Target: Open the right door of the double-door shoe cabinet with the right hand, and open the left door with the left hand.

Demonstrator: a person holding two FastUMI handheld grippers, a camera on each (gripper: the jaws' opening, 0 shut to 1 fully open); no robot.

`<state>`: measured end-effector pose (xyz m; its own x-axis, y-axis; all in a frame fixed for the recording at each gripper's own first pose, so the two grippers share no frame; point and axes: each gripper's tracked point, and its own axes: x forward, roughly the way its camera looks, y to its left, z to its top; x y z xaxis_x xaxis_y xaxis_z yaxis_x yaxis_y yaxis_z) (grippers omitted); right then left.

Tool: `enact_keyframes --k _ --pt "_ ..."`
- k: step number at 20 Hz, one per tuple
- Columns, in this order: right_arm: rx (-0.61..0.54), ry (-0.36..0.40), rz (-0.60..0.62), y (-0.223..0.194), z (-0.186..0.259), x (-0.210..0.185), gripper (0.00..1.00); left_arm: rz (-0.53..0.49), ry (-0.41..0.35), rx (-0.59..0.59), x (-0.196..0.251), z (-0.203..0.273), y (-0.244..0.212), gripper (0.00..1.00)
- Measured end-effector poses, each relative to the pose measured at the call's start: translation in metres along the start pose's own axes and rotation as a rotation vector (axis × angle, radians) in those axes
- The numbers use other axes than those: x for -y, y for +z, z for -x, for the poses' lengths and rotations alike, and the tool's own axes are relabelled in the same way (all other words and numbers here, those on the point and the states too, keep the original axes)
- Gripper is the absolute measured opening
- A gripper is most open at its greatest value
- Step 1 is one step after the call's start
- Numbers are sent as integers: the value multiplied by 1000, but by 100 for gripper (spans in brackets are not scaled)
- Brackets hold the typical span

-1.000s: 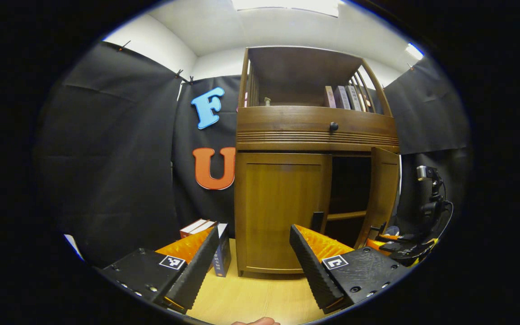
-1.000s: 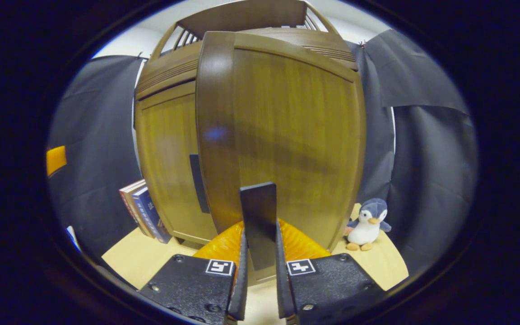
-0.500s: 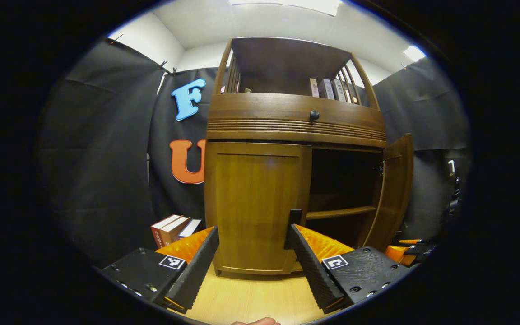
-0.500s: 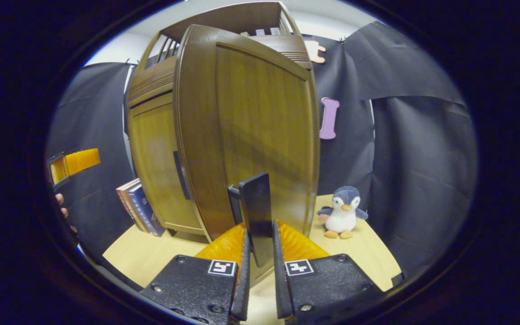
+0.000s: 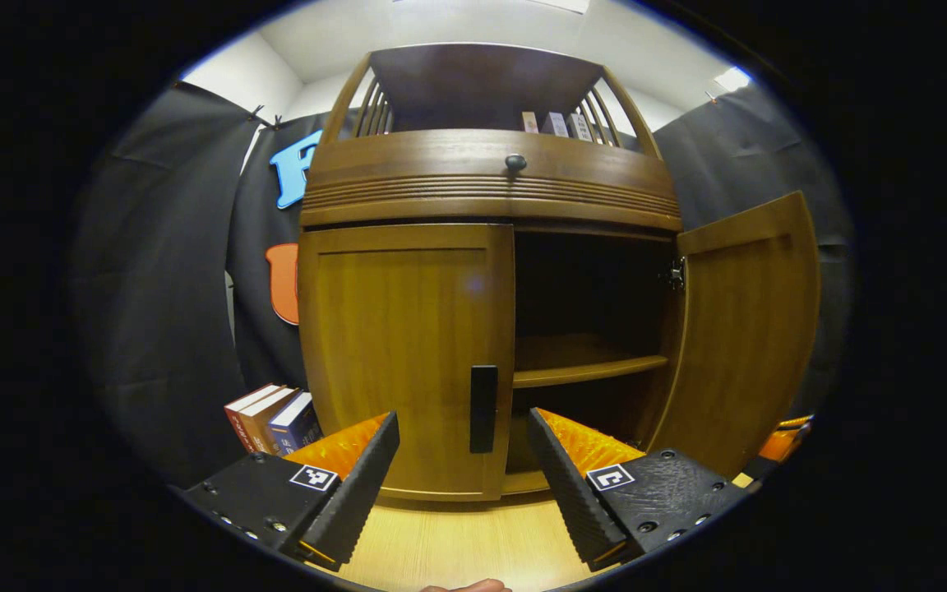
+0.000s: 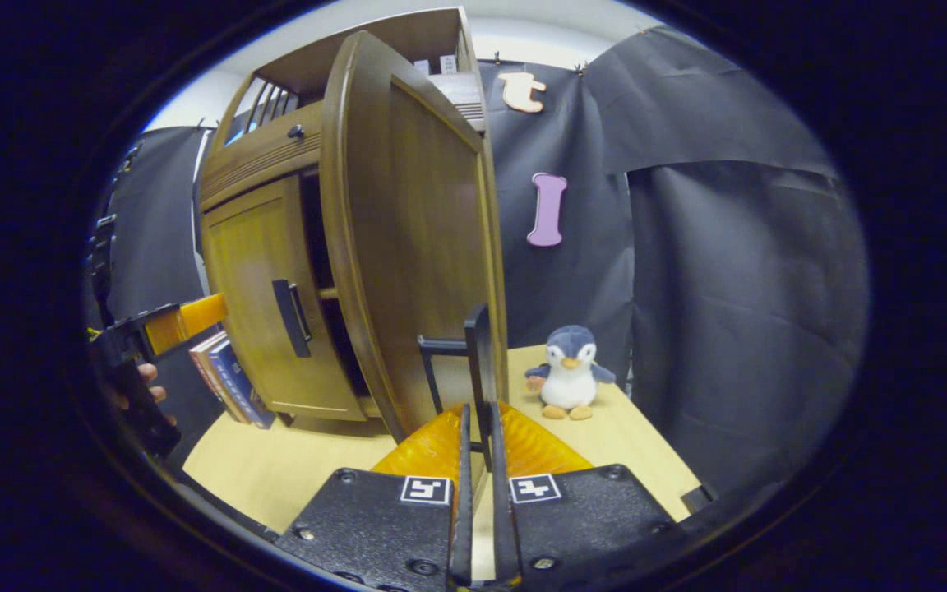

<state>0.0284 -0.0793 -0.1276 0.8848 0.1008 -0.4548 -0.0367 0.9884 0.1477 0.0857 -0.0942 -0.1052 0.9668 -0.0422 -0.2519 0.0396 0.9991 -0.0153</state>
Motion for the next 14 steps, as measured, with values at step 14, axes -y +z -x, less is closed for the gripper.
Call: enact_keyframes --k 14 --pt "74 -180 -63 19 37 71 4 5 14 -76 0 -113 -42 95"
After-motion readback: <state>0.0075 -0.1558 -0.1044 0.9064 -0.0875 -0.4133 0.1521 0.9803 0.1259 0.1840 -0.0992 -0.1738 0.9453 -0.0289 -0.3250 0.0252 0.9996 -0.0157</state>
